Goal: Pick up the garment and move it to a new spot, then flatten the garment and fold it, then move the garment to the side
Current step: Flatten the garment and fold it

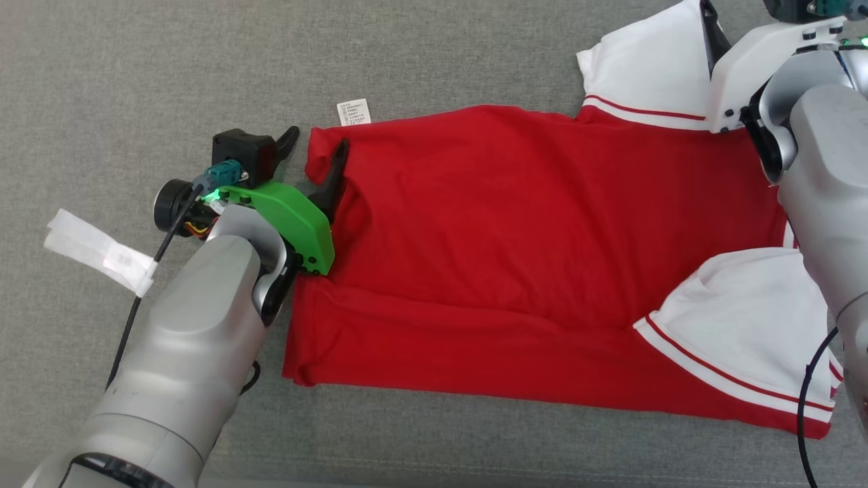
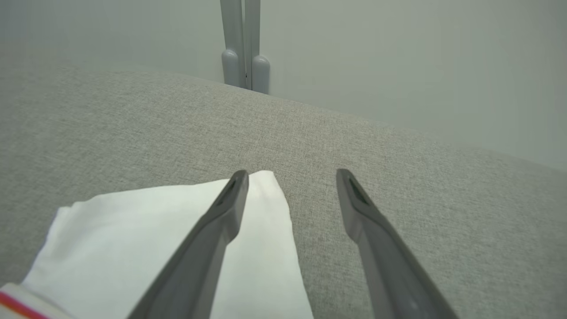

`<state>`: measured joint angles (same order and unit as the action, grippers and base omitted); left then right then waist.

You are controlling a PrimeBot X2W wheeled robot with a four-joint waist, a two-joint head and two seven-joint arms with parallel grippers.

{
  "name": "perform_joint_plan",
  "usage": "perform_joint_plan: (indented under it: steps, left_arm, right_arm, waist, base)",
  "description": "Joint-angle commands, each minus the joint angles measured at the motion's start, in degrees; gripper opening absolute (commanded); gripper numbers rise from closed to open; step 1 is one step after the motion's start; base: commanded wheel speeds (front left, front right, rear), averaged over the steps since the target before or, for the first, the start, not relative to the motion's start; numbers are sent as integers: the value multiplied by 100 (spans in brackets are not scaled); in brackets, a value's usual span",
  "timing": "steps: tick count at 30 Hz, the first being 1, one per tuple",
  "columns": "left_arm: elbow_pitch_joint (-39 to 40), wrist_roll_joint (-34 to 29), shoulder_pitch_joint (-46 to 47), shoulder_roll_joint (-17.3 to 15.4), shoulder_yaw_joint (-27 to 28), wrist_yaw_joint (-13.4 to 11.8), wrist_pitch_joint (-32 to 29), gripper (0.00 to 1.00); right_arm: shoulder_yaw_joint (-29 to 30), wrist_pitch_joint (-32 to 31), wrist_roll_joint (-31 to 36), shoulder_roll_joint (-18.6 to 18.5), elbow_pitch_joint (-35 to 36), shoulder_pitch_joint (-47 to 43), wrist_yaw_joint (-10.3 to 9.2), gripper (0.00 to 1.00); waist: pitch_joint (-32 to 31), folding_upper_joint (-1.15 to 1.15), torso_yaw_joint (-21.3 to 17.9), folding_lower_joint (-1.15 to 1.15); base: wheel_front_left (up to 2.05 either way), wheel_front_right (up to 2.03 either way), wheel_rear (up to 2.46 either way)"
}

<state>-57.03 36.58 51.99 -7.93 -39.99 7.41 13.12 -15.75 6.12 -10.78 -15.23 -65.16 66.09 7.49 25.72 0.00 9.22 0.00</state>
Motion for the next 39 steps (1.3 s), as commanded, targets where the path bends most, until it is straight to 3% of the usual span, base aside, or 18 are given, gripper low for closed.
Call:
perform_joint_plan:
  steps: [1,11,12,13,14,15,16,22,31,39]
  left_arm:
    - [-37,130,122,28,-69,13,40,100]
    - [-219,730,358,158,-458,1,-12,100]
    - [-218,789,356,168,-516,2,-33,49]
    - [-196,847,367,179,-574,2,-34,21]
    - [-168,881,381,184,-612,2,-22,0]
    - [-140,929,389,185,-668,2,-16,0]
    - [-100,984,392,183,-736,2,-17,0]
    - [100,1221,539,22,-923,1,94,0]
    - [328,1166,780,-171,-704,1,216,0]
    - [677,718,461,-308,-369,1,205,0]
  right_arm:
    - [-23,-35,-52,-30,-128,139,0,100]
    - [-103,-380,-234,-134,-676,508,0,100]
    - [-102,-459,-263,-121,-711,505,0,100]
    - [-108,-554,-302,-87,-747,481,0,62]
    - [-100,-611,-352,-55,-767,463,0,41]
    - [-93,-666,-408,-40,-787,451,0,10]
    - [-95,-710,-456,-51,-804,452,0,0]
    - [-191,-745,-593,-167,-848,446,-6,0]
    - [-150,210,-620,-279,-752,673,-5,0]
    - [-200,763,-837,-205,-549,398,-5,0]
  waist:
    - [191,0,164,0]
    - [427,0,323,0]
    - [437,0,326,0]
    - [448,0,327,0]
    - [455,0,328,0]
    - [462,0,331,0]
    - [467,0,334,0]
    - [442,0,357,0]
    - [136,0,184,0]
    - [-184,0,-48,0]
  base:
    - [0,0,0]
    - [0,0,0]
    - [0,0,0]
    - [0,0,0]
    - [0,0,0]
    - [0,0,0]
    - [0,0,0]
    - [0,0,0]
    - [0,0,0]
    - [0,0,0]
